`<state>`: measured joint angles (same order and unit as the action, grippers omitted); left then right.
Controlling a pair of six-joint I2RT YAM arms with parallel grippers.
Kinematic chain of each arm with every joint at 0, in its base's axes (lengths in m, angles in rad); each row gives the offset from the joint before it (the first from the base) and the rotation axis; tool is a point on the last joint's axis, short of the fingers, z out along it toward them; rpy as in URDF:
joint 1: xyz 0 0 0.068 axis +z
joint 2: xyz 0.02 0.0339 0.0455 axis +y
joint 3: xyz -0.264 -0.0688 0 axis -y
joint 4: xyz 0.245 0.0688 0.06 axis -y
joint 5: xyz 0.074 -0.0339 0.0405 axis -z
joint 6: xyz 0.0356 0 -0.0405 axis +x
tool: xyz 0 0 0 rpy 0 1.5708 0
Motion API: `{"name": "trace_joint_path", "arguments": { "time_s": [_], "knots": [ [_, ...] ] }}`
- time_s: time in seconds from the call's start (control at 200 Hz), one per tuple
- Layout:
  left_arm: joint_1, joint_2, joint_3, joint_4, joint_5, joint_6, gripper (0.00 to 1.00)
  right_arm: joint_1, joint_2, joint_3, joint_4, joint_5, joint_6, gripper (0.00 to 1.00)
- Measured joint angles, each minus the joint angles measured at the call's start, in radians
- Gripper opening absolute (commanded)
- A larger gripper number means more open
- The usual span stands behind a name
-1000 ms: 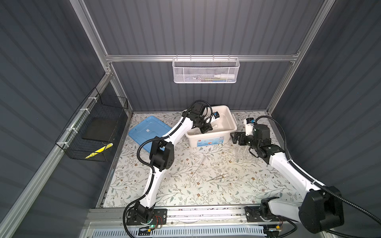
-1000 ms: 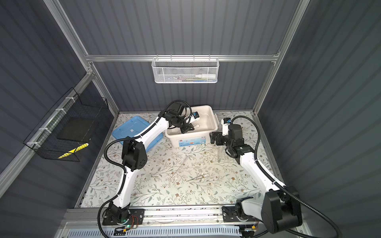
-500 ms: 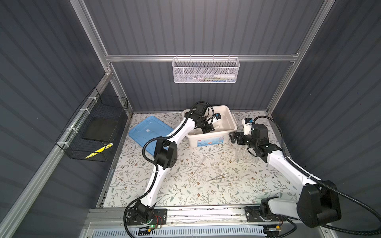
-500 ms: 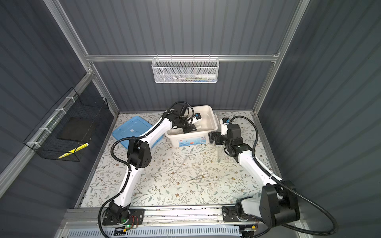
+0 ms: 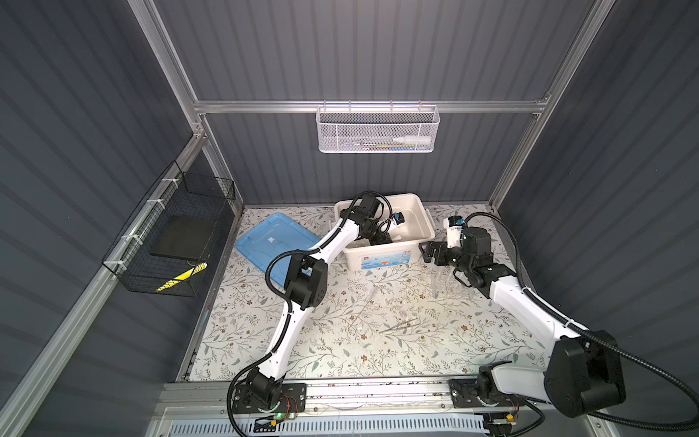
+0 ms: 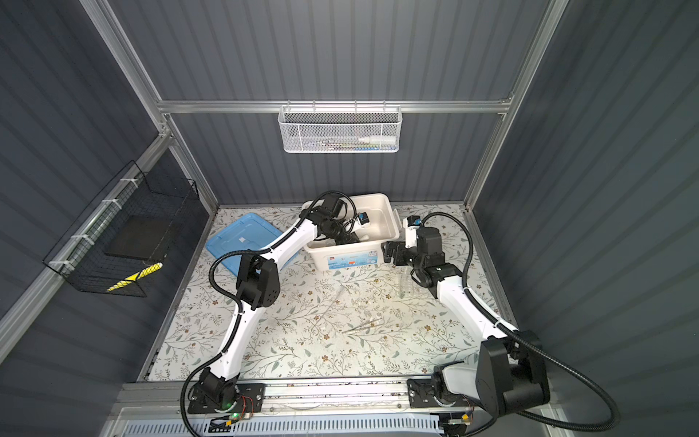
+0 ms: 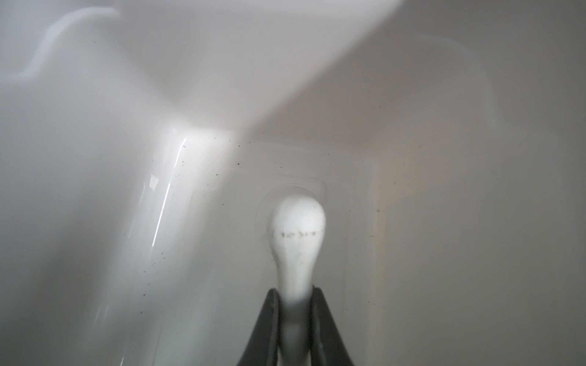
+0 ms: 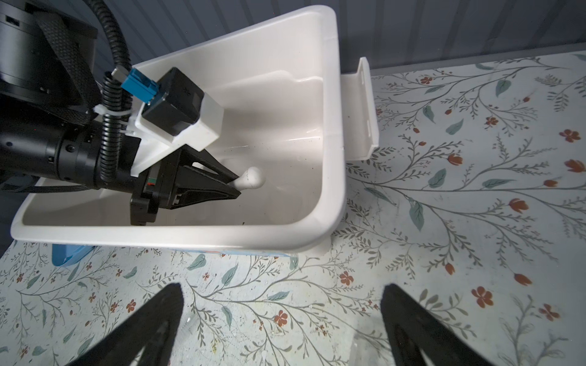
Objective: Organize the chemistry lab equipment
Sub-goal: 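Open the left gripper to release the pestle inside the bin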
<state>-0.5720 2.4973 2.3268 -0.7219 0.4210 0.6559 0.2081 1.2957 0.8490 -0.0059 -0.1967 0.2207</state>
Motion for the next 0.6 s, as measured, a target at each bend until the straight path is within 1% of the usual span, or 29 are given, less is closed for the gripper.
{"name": "trace_joint_path", "arguments": {
  "time_s": [0.4,0.6],
  "knots": [
    [0.004,0.002,-0.029,0.007,-0.008,0.011,0.13,0.0,0.007,0.0,0.004,-0.006,0.005,0.99],
    [0.004,0.037,-0.064,-0.011,-0.025,0.015,0.15,0.0,0.007,0.0,0.006,-0.006,0.007,0.99]
  ]
}}
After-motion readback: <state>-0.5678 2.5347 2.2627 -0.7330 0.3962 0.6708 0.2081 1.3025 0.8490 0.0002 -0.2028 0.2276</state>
